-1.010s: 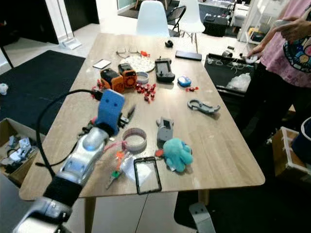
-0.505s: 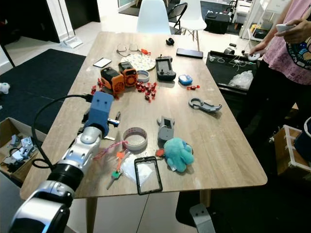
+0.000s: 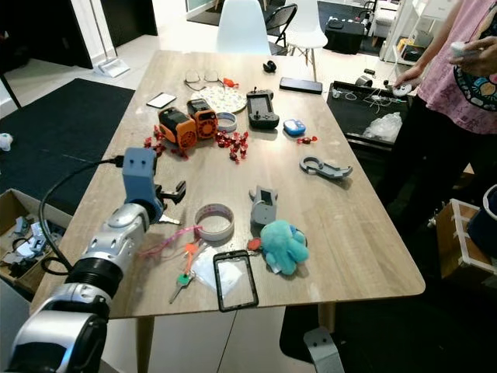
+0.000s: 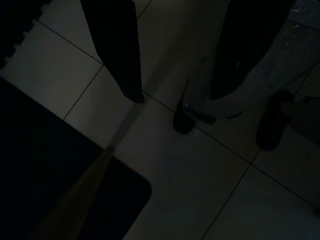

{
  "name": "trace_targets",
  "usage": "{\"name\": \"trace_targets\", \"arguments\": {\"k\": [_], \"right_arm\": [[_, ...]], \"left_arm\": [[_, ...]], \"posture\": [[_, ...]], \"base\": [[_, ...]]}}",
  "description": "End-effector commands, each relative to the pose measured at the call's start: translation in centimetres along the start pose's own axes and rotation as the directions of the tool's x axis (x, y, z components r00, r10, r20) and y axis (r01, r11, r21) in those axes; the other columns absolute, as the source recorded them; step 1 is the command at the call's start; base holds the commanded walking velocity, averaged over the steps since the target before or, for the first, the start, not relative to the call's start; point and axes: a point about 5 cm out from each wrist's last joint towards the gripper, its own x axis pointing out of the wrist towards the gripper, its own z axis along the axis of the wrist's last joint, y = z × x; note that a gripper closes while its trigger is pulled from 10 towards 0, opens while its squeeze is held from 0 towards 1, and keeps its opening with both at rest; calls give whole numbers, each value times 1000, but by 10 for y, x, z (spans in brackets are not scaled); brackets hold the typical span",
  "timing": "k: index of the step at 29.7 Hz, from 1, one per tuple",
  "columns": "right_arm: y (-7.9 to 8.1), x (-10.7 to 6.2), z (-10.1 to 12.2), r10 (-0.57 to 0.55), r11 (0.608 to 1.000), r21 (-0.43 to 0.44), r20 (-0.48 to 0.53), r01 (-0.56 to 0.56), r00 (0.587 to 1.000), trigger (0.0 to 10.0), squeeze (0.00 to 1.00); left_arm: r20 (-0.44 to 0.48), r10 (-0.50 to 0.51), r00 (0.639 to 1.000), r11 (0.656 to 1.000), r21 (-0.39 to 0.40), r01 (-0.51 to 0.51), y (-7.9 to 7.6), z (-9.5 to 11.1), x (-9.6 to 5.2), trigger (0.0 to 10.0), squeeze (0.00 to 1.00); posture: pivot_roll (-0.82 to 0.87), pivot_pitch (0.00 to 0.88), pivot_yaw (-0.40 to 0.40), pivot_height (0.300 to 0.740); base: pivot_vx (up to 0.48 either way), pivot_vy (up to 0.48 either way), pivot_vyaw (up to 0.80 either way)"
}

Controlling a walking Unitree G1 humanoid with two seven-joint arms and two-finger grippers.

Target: Hang keys on a hook

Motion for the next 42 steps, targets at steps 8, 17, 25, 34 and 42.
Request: {"name": "trace_targets", "arguments": {"k": [8,17,25,34,42], "right_arm": [[-3,-2,-5,-5,1000,7,-10,5,1000,10000,0],[-3,-2,-5,-5,1000,10,-12,5,1000,10000,0],[-4,-2,-6,-6,1000,9,-13,6,1000,10000,0],[-4,-2,-4,-5,1000,7,-11,6,1000,10000,0],[-5,-2,-4,-6,1000,7,-10,6,1000,10000,0]], "left_arm": [[-13,147,989,988,47,-147,37,-9,-9,10000,0],[-64,43,997,998,47,-40,57,-20,-21,10000,0],[-81,-50,995,998,42,53,74,-28,-35,10000,0],[-28,-201,979,977,62,202,88,-29,-56,10000,0],[-30,-294,955,954,53,295,87,-30,-64,10000,0]], "posture": [[48,77,-67,740],[49,82,-70,740],[48,84,-72,740],[49,84,-75,740],[48,83,-75,740]], "base": [[0,0,0],[0,0,0],[0,0,0],[0,0,0],[0,0,0]]}}
